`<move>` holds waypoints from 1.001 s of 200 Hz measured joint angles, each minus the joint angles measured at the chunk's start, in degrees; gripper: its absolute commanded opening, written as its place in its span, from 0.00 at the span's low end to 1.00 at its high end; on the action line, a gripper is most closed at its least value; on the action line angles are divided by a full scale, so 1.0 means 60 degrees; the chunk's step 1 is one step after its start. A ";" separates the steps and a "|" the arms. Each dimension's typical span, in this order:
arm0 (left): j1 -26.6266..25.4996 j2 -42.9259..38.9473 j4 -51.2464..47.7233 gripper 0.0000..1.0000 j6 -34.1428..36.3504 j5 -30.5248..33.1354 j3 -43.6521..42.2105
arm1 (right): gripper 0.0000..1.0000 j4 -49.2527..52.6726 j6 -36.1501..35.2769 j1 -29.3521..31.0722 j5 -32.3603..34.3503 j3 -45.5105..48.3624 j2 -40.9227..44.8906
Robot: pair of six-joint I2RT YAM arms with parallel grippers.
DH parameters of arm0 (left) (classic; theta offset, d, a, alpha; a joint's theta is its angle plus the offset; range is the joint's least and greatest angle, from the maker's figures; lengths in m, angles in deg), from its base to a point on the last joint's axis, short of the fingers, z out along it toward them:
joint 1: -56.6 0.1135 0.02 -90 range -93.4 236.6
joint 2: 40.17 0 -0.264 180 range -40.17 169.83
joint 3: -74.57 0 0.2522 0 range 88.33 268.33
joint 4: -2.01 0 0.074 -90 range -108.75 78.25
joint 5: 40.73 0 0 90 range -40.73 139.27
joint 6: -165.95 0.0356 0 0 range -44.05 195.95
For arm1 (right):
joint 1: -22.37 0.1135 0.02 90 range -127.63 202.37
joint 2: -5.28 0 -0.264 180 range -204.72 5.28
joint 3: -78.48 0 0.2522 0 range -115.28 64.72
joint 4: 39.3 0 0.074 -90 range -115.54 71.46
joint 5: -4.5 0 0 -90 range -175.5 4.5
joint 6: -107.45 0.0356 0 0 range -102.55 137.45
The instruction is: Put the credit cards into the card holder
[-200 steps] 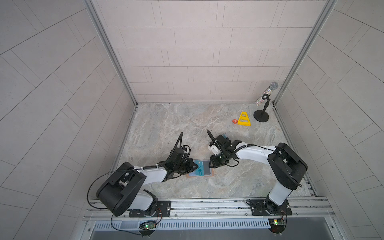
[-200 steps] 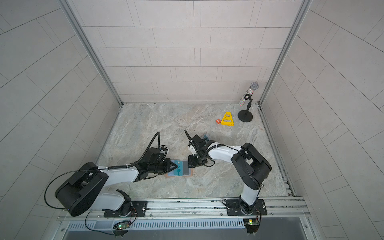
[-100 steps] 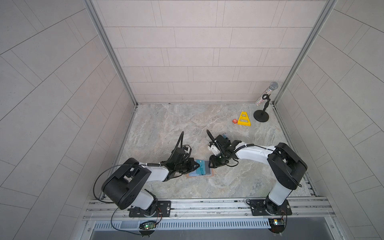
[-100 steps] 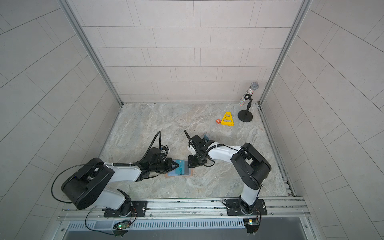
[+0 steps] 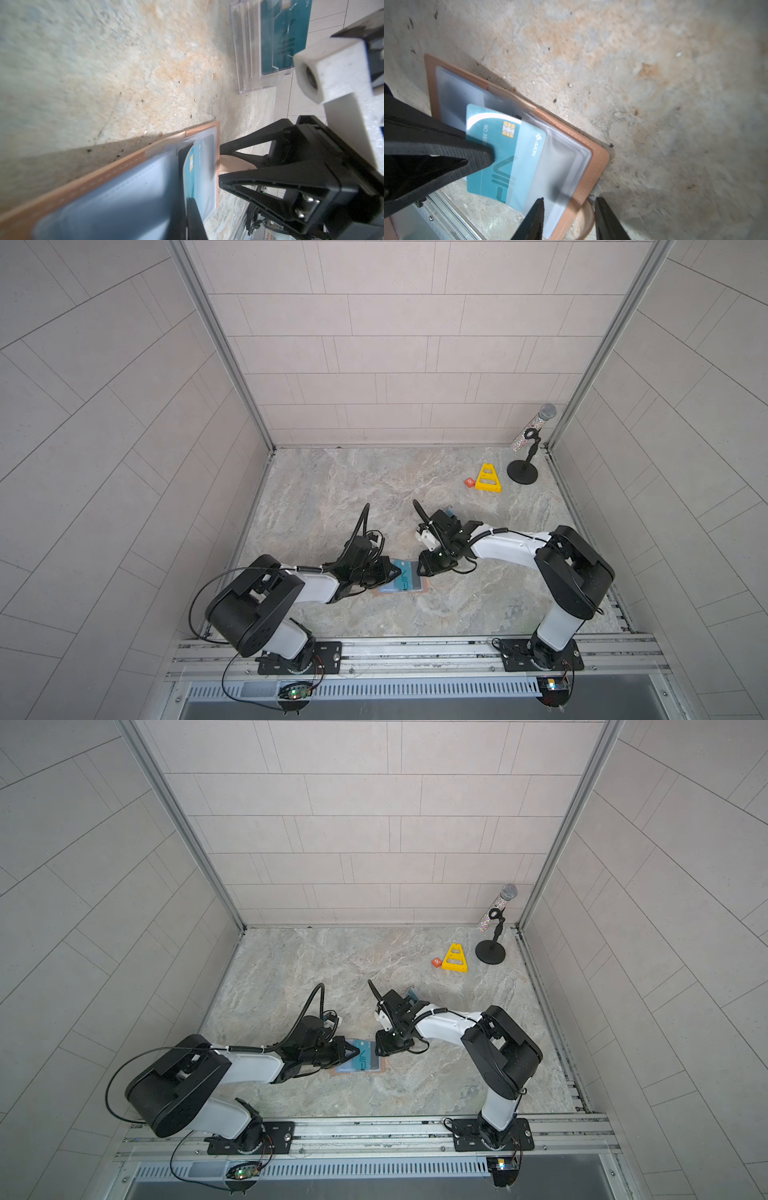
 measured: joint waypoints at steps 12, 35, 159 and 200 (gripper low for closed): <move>-0.0033 0.0022 -0.0055 0.27 0.0029 0.0018 -0.0007 | 0.42 0.0000 0.0000 0.0000 0.0004 0.0000 0.0000; -0.0091 0.0033 0.0011 0.43 -0.0091 -0.0025 0.0011 | 0.42 0.0004 0.0000 0.0000 0.0011 0.0000 0.0000; -0.0160 -0.1745 -0.4401 0.66 0.1439 0.1304 0.1027 | 0.42 0.0036 -0.0004 0.0044 0.0109 -0.0018 0.0004; -0.0160 -0.1738 -0.4765 0.66 0.1687 0.1348 0.1173 | 0.38 0.0062 -0.0015 0.0044 0.0102 -0.0018 0.0004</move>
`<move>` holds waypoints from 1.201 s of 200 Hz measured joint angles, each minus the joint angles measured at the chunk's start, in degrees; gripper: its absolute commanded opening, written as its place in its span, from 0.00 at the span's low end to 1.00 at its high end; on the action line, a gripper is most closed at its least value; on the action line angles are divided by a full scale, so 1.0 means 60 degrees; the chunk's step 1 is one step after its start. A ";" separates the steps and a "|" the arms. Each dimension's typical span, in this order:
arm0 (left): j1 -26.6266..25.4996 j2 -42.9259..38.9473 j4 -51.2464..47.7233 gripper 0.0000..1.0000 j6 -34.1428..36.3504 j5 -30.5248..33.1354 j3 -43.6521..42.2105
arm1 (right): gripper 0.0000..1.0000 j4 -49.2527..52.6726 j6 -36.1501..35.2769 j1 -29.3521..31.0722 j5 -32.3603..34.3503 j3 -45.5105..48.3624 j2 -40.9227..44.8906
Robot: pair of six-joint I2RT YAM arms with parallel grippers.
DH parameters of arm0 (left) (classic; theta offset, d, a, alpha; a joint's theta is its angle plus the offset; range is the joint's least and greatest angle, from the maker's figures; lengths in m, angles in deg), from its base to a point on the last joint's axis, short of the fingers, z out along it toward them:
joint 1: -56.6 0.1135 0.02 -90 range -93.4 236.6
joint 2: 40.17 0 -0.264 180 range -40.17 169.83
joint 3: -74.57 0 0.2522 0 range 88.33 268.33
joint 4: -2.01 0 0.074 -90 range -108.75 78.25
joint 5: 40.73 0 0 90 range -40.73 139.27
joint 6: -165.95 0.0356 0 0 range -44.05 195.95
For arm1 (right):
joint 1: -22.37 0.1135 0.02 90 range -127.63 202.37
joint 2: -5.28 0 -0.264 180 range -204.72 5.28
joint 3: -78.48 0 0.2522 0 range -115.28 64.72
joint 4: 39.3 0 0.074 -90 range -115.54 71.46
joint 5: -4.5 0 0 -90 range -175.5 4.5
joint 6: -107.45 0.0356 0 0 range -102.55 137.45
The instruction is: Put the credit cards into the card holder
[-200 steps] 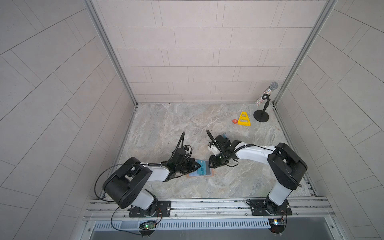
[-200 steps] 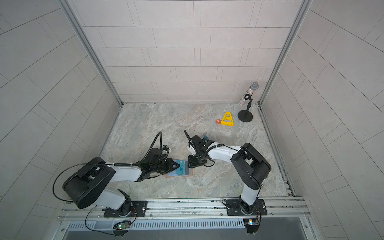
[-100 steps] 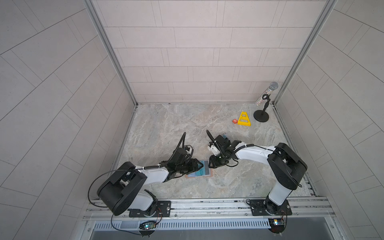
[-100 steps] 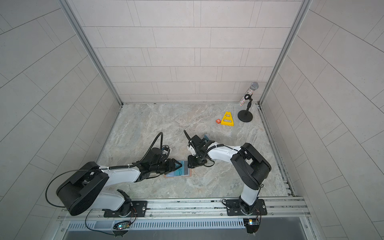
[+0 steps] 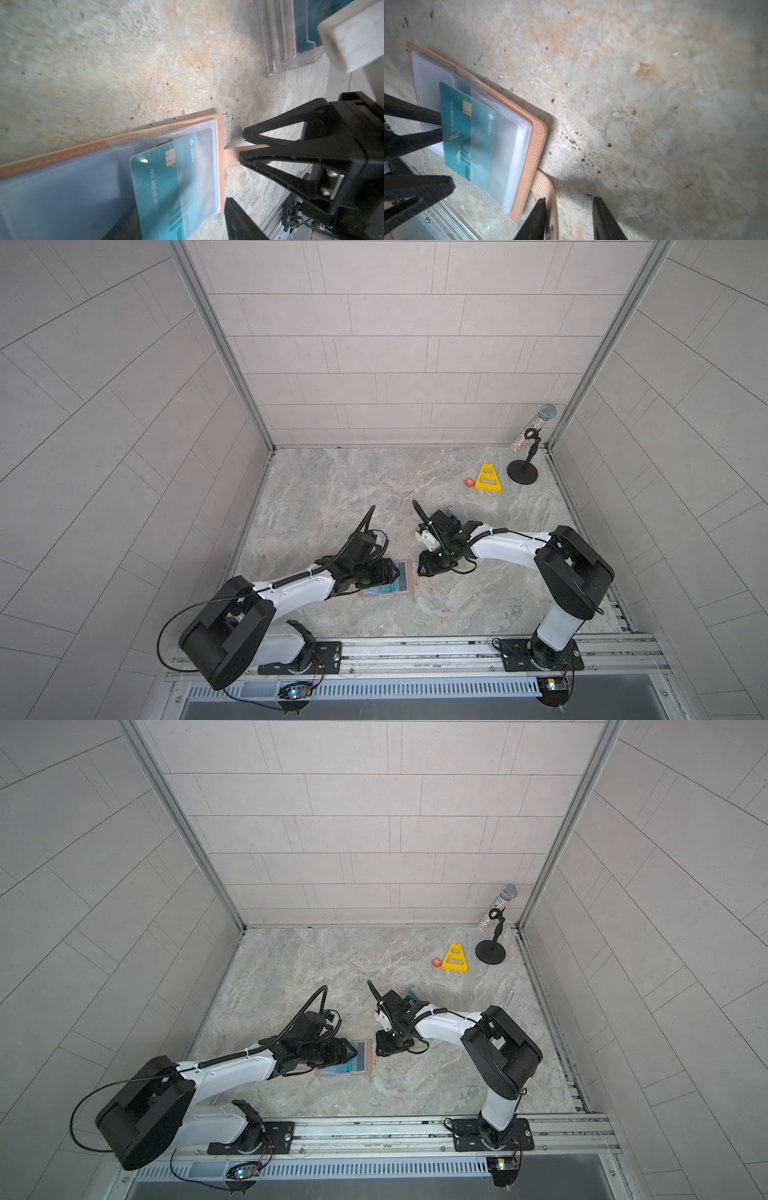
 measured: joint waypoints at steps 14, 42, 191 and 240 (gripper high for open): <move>0.0000 0.0011 -0.0047 0.66 0.0044 0.0004 0.0022 | 0.39 -0.0025 0.0015 0.0000 -0.0113 0.0000 0.0000; 0.0000 0.0051 -0.0058 0.66 0.0098 -0.0007 0.0044 | 0.36 -0.0284 0.0138 0.0000 -0.0437 0.0000 0.0000; -0.0015 -0.0240 -0.0805 0.76 0.0554 0.0244 0.0229 | 0.00 -0.0127 0.0189 0.0135 0.0055 0.0018 0.0007; -0.0018 -0.0466 -0.1432 0.73 0.0718 0.0805 0.0361 | 0.00 -0.0127 0.0182 0.0135 0.0080 0.0018 0.0007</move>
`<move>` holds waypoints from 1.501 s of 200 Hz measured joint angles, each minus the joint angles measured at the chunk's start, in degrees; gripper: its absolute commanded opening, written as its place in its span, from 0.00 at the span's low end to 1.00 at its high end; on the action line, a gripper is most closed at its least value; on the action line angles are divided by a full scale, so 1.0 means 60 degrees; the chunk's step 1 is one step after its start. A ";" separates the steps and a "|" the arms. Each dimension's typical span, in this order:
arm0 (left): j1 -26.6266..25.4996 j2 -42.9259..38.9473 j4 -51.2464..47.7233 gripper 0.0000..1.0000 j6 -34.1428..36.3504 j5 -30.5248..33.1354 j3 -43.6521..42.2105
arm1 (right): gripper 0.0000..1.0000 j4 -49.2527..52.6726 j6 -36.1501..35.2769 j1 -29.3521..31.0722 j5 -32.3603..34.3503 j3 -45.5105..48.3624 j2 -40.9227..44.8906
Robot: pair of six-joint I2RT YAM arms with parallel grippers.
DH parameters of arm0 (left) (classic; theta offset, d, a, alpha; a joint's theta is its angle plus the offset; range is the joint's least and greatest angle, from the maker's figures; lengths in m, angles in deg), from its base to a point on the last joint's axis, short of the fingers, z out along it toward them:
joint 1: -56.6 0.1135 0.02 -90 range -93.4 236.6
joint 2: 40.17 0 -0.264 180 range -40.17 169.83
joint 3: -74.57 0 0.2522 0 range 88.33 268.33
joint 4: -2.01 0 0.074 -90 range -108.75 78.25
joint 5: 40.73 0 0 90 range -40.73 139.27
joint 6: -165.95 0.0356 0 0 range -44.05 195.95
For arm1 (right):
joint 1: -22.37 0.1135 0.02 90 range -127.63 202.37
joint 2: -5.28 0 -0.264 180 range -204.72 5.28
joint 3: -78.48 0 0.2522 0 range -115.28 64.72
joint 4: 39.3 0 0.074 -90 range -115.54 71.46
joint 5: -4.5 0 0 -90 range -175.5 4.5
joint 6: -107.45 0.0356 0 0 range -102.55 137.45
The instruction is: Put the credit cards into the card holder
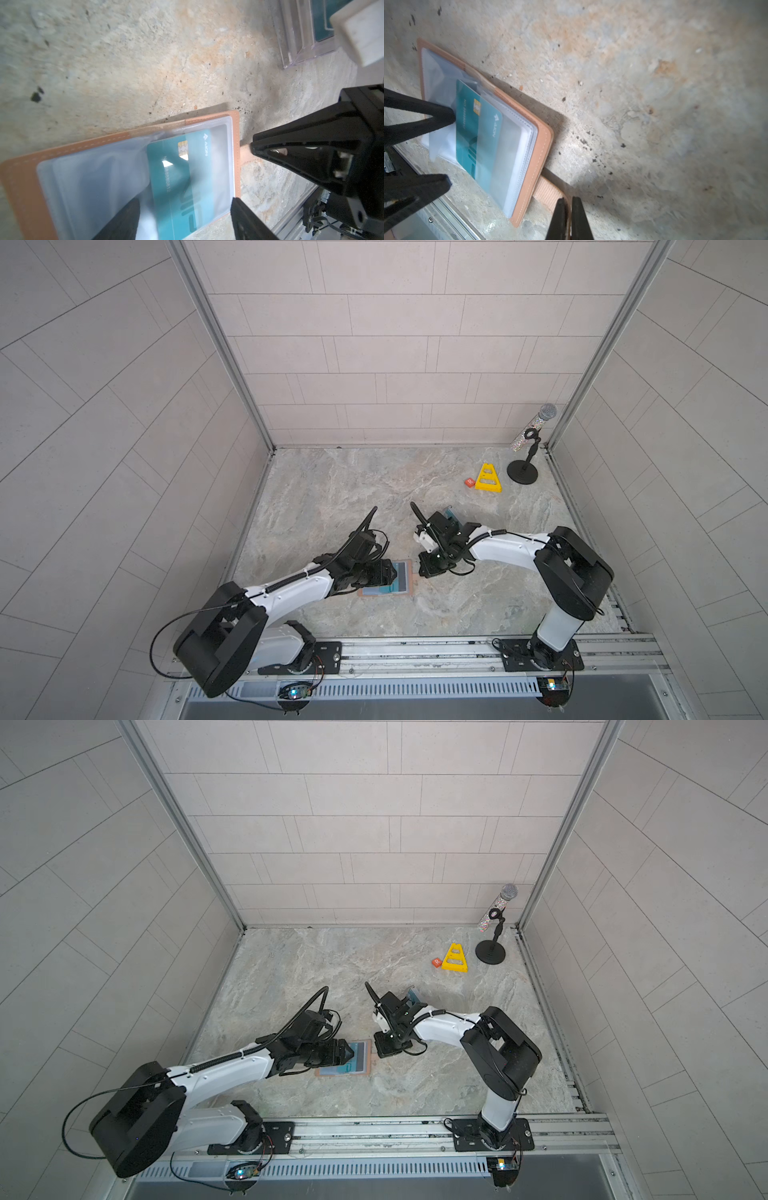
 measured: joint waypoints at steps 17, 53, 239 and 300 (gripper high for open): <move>0.0000 -0.0131 -0.0291 0.70 0.0073 0.0302 0.0007 | 0.00 0.0000 -0.0004 0.0000 0.0000 0.0000 0.0000; 0.0000 -0.0106 -0.0623 0.41 0.0233 0.0488 0.0047 | 0.00 0.0055 -0.0036 0.0007 0.0036 0.0000 0.0000; -0.0095 0.0969 -0.0769 0.00 0.0663 0.0186 0.0525 | 0.00 0.0273 -0.0066 0.0004 0.0153 0.0000 0.0000; -0.0324 0.1290 -0.0557 0.00 0.0656 0.0120 0.0685 | 0.00 0.0270 -0.0066 0.0004 0.0149 0.0000 0.0000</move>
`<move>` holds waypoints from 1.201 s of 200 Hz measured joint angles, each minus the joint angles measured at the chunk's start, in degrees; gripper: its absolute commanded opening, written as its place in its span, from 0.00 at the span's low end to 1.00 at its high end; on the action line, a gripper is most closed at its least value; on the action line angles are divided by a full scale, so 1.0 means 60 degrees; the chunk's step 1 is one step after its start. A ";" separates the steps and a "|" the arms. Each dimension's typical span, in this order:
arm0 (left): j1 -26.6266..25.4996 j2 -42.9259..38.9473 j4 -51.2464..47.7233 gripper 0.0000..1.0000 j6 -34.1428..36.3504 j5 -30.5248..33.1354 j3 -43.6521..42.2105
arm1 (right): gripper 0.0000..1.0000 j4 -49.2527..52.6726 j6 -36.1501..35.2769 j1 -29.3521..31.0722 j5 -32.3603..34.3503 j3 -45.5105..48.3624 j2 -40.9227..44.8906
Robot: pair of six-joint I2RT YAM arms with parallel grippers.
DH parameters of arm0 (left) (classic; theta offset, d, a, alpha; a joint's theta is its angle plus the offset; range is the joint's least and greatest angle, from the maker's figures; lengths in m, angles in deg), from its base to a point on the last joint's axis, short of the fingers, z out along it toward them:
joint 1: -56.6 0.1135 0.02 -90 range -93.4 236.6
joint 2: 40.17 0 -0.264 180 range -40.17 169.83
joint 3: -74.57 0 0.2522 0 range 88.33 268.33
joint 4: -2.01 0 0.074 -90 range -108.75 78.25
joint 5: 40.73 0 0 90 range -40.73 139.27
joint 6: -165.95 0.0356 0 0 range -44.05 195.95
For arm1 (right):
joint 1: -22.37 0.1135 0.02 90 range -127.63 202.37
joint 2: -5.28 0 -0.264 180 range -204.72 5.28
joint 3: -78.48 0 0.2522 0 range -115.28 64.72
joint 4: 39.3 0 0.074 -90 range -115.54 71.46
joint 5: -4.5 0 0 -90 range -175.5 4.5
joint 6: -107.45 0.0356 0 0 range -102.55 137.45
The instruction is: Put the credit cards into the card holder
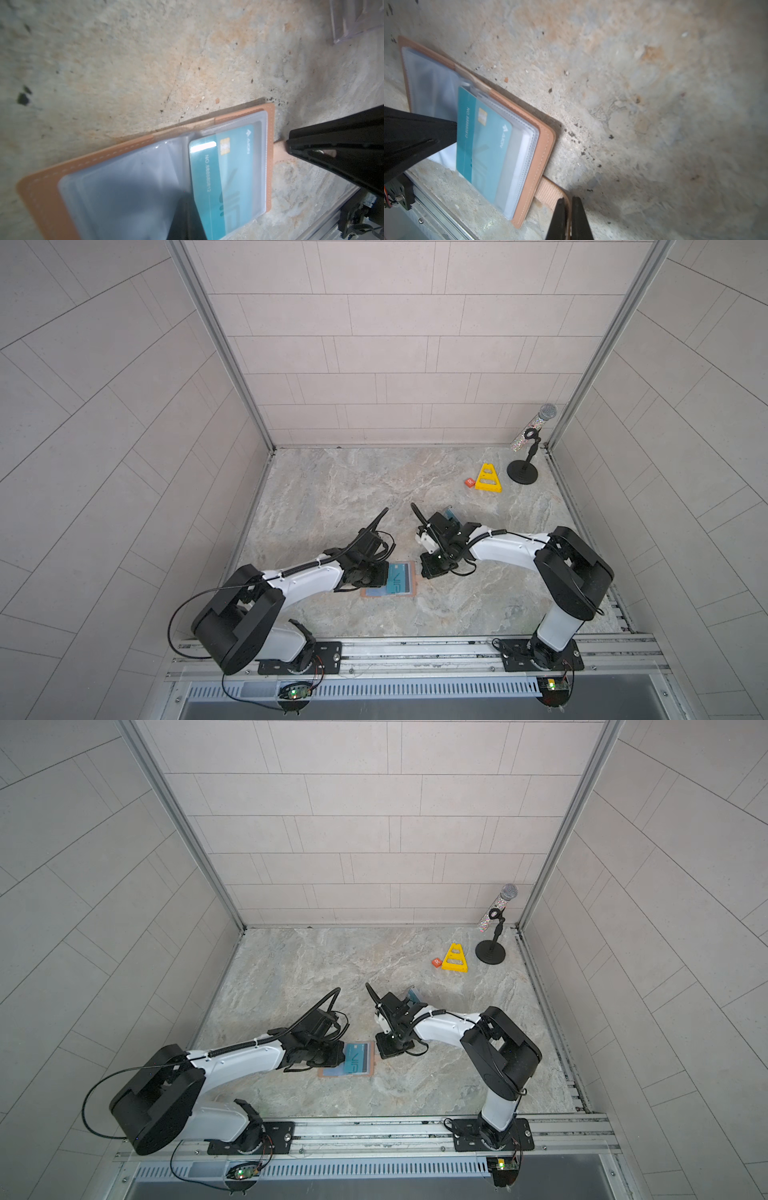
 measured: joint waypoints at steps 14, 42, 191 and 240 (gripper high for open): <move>-0.0015 0.0022 0.0051 0.00 -0.0004 -0.0040 0.0000 | 0.00 0.0000 0.0000 0.0000 0.0000 0.0000 0.0000; -0.0022 0.0164 0.0306 0.00 -0.0044 -0.0211 0.0000 | 0.00 0.0004 0.0004 0.0000 0.0004 0.0000 0.0000; -0.0317 0.0295 0.0863 0.00 -0.0255 -0.0940 -0.0117 | 0.00 0.0036 0.0007 -0.0015 0.0076 0.0000 -0.0004; -0.0375 0.0262 0.0834 0.00 -0.0255 -0.1173 -0.0146 | 0.00 0.0036 0.0007 0.0007 0.0131 0.0000 -0.0007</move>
